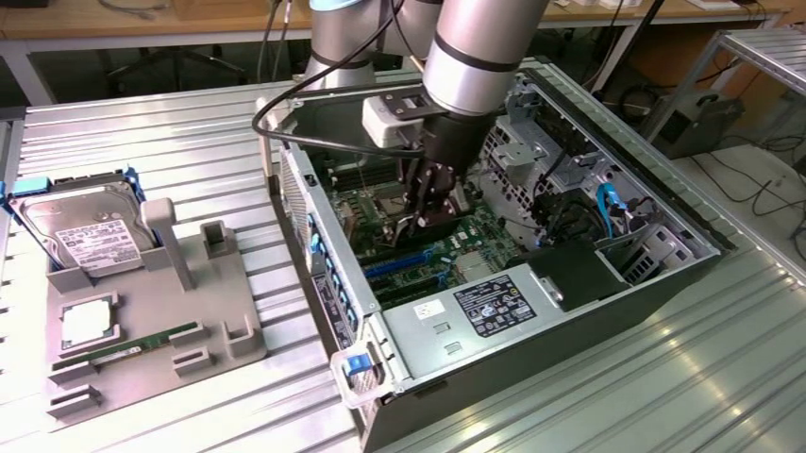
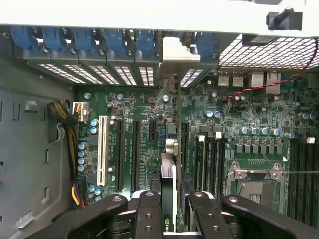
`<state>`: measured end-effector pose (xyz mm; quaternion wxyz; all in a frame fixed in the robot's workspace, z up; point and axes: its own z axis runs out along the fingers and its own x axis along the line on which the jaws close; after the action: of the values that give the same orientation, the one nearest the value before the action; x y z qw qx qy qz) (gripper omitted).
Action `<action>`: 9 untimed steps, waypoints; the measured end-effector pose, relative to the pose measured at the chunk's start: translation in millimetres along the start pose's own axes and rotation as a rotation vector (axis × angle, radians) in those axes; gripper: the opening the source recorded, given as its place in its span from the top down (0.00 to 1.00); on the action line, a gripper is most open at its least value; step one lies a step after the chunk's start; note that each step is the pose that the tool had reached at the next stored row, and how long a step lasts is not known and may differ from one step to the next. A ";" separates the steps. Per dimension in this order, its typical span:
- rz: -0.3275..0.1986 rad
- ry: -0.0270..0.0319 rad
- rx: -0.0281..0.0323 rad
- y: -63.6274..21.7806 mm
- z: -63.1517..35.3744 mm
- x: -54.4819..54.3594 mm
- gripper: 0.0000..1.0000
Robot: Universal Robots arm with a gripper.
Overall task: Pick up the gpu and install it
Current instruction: 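Insert the gpu into the slot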
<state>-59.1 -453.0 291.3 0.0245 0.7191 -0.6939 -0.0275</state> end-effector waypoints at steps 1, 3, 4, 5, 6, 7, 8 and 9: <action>0.000 0.0001 0.0027 0.7 1.5 0.0 0.74; 0.000 0.0002 0.0052 1.9 3.2 -0.1 0.74; 0.000 0.0003 0.0054 2.0 3.6 0.0 0.74; 0.000 0.0002 0.0057 2.2 4.1 0.0 0.74; 0.000 0.0002 0.0059 2.8 5.1 -0.1 0.74; 0.000 0.0001 0.0061 3.4 6.0 -0.1 0.74; 0.000 0.0002 0.0062 4.0 6.9 -0.1 0.74; 0.000 0.0003 0.0062 4.5 8.0 -0.1 0.74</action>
<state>-64.2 -453.0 283.7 0.0224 0.7192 -0.6939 -0.0252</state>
